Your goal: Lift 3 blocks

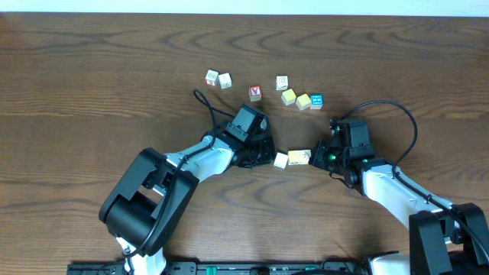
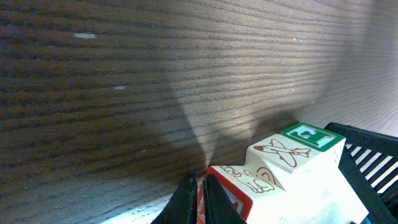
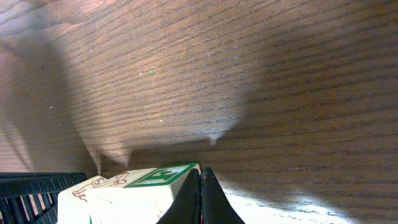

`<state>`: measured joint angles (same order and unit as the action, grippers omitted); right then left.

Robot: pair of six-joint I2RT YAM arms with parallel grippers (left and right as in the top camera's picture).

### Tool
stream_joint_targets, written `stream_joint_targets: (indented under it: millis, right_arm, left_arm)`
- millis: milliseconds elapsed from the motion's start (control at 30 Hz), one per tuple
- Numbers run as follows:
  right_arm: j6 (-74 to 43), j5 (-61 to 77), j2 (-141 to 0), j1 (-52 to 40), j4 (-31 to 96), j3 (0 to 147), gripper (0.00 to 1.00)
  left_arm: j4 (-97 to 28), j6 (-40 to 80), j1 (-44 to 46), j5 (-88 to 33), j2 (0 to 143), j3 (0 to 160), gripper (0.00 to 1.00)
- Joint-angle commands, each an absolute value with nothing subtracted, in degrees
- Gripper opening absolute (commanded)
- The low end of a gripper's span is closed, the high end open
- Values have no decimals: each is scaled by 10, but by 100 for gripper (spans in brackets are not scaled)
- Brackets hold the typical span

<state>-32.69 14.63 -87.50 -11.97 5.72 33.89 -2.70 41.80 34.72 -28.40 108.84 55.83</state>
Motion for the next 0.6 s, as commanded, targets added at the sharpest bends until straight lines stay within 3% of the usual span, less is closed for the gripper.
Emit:
stream_joint_targets:
  millis: [0, 567]
  right_arm:
    - [-329, 151, -879, -124, 57, 336, 1]
    - [-329, 150, -879, -124, 57, 336, 1]
  left_arm:
    - [-29, 421, 348, -289, 1096, 553, 7]
    - [-89, 435, 303, -311, 1034, 554, 7]
